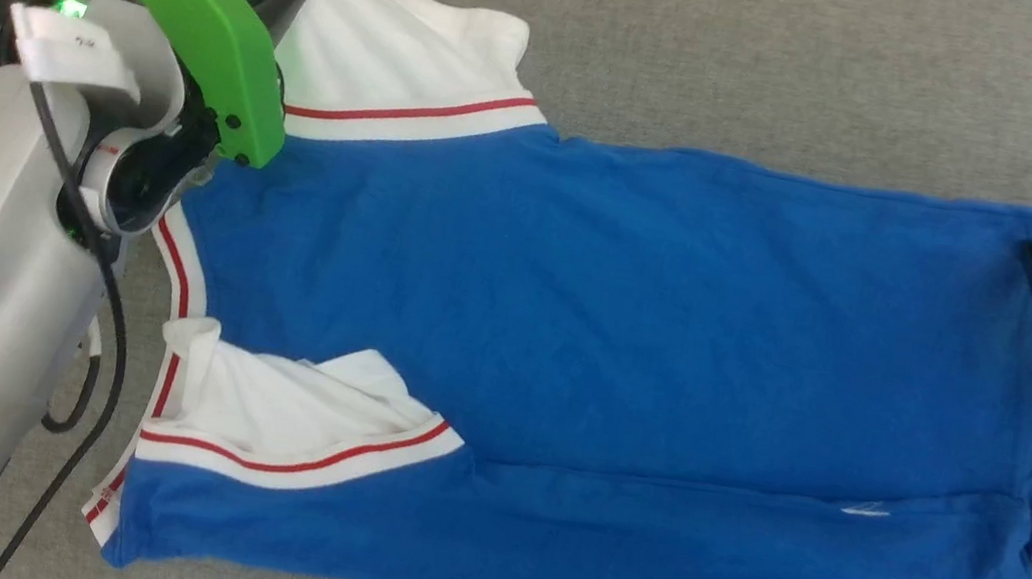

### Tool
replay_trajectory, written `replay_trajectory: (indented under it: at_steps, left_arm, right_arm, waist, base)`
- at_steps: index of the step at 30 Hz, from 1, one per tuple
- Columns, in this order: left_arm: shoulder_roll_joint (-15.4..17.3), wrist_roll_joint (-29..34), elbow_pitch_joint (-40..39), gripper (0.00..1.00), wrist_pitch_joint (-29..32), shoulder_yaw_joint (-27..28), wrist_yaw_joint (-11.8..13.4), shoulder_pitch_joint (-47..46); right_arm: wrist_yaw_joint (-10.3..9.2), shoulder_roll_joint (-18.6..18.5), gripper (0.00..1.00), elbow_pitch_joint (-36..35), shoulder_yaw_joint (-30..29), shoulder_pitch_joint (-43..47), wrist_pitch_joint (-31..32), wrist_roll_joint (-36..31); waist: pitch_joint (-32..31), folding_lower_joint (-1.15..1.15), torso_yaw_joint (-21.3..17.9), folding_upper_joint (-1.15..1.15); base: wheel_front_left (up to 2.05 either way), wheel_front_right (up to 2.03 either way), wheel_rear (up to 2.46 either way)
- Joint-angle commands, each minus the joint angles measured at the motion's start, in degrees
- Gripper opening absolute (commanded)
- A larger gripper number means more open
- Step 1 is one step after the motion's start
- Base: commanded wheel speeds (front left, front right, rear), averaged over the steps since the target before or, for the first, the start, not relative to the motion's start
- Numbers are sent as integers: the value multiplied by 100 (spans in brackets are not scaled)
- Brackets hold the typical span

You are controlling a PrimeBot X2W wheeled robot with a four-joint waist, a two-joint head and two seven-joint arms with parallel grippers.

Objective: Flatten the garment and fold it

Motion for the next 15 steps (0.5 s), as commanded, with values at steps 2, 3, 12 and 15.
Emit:
replay_trajectory:
  at_steps: [2,3,12,15]
  left_arm:
    - [89,-44,-229,0,0,45,75,135]
    - [107,-52,-291,0,18,49,94,161]
    - [181,-134,-549,0,-72,126,128,355]
    - [159,-229,-592,0,-183,188,94,464]
  right_arm:
    - [-9,-25,100,141,130,-135,12,-22]
    - [-9,-28,100,194,179,-148,18,-21]
    - [-9,-37,0,344,246,-244,39,175]
    - [-9,-40,0,231,147,-166,-143,241]
  waist:
    - [137,0,73,0]
    - [153,0,78,0]
    - [-65,0,49,0]
    - [-325,0,41,0]
  base:
    - [0,0,0]
    - [0,0,0]
    - [0,0,0]
    - [0,0,0]
